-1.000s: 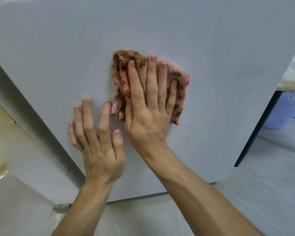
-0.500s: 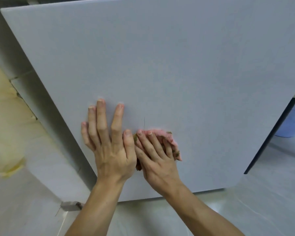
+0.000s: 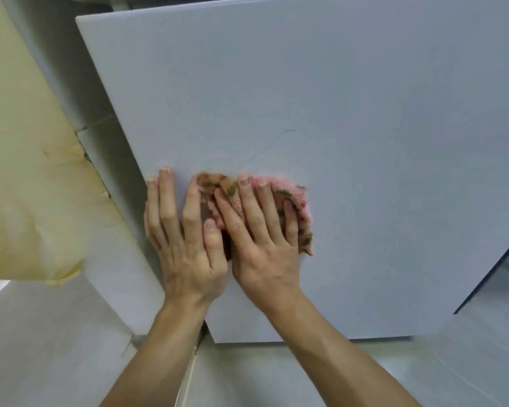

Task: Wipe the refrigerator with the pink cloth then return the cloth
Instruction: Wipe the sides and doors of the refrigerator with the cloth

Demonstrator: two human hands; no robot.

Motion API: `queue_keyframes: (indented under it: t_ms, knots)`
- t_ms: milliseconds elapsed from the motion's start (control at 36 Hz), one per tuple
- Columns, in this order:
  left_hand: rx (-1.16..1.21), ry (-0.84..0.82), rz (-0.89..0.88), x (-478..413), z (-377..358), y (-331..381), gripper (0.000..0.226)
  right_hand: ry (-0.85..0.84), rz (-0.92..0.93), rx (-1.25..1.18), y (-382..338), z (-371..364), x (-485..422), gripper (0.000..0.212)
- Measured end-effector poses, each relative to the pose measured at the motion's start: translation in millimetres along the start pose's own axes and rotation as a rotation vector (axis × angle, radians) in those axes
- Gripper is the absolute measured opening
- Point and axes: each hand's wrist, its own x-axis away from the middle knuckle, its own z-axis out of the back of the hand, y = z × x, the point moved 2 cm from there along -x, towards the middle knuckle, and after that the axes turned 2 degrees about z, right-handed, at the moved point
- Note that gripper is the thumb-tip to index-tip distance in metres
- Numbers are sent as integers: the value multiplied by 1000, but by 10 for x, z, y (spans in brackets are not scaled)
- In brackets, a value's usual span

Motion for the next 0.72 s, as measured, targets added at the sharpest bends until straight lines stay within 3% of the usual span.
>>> queue_keyframes:
  t_ms: [139,250,583,722]
  knots:
    - [41,-37,11,4,54,7,53,-199,222,25,144,-57,713,81]
    - [79,-69,77,29,120,-39,55,-259,208,30,144,-16,694,72]
    - [254,-70,152,-99,300,-128,60,-81,-15,-44,-512,28,-634,54]
    - [288,-114,195,-119,356,-220,59,-58,86,-47,-443,-69,-492,57]
